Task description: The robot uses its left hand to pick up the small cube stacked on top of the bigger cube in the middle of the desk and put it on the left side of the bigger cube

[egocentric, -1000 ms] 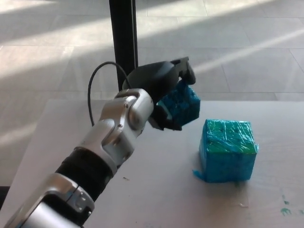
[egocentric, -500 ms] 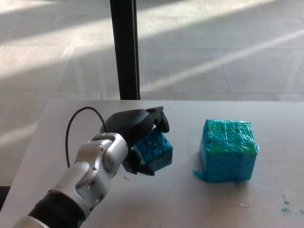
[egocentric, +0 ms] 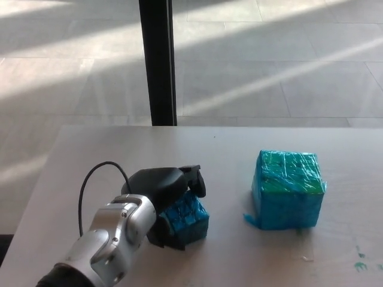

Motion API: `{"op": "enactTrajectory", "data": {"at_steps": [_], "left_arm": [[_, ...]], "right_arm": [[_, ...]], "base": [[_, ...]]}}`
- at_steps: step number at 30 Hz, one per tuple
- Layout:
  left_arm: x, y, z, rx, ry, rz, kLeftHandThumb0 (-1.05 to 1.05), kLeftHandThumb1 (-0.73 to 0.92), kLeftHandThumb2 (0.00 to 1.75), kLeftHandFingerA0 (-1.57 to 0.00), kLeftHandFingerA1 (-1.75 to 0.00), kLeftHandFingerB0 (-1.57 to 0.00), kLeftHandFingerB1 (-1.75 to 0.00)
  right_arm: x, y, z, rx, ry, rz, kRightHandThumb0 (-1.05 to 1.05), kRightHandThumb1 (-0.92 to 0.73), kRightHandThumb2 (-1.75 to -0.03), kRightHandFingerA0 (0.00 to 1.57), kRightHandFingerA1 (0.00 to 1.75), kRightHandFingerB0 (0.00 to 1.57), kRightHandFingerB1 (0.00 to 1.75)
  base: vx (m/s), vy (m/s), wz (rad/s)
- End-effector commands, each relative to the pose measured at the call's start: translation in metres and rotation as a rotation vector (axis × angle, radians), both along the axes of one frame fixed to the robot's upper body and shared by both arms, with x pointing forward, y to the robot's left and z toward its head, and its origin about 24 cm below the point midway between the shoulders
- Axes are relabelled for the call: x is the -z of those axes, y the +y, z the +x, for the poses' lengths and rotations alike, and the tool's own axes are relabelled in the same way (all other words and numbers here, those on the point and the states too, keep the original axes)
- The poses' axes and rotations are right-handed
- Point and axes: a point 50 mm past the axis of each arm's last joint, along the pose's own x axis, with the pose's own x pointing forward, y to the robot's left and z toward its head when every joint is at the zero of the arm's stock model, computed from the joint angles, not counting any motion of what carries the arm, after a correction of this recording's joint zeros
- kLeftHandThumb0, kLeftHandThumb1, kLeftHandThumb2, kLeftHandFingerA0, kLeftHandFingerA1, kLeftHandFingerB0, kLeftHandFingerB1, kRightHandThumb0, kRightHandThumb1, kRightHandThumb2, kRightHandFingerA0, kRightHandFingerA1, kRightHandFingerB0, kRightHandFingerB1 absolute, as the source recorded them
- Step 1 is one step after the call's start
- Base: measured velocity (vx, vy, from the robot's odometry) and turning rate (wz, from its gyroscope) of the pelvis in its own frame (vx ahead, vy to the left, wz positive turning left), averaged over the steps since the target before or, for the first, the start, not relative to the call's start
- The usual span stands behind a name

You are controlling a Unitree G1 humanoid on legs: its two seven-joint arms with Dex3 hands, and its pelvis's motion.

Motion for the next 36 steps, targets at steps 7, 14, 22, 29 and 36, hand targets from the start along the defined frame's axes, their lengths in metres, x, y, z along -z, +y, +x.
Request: {"op": "enactTrajectory", "data": {"at_steps": [7,14,22,29,36], "left_arm": [[0.013,0.017,-0.003,0.025,0.007,0.176,-0.15,0.72,0.84,-0.92,-1.75,-0.68,-1.45],[0.007,0.015,-0.001,0.001,0.067,0.212,-0.36,0.77,0.63,-0.62,-1.16,-0.25,-0.33],[-0.008,0.012,0.006,-0.049,0.195,0.305,-1.05,0.78,0.67,-0.04,-0.5,0.0,0.0],[-0.013,0.012,0.005,-0.053,0.224,0.24,-1.05,0.9,0.74,0.0,-0.37,0.0,0.0],[-0.035,0.02,0.01,-0.092,0.2,0.131,-1.05,0.67,1.17,-0.01,-0.25,0.0,0.0]], "right_arm": [[-0.007,-0.009,-0.001,-0.022,0.013,-0.037,-0.37,-0.69,-0.61,0.66,0.58,0.54,0.39],[-0.005,-0.008,-0.004,0.0,0.012,-0.025,-0.37,-0.7,-0.61,0.66,0.55,0.54,0.39],[-0.005,-0.008,-0.005,0.009,0.019,-0.025,-0.37,-0.68,-0.61,0.67,0.56,0.54,0.38],[-0.005,-0.009,-0.006,0.003,0.021,-0.018,-0.36,-0.67,-0.6,0.67,0.55,0.54,0.39],[-0.008,-0.009,-0.002,-0.015,0.02,-0.022,-0.34,-0.66,-0.6,0.65,0.58,0.52,0.38]], "base": [[0.0,0.0,0.0],[0.0,0.0,0.0],[0.0,0.0,0.0],[0.0,0.0,0.0],[0.0,0.0,0.0]]}}
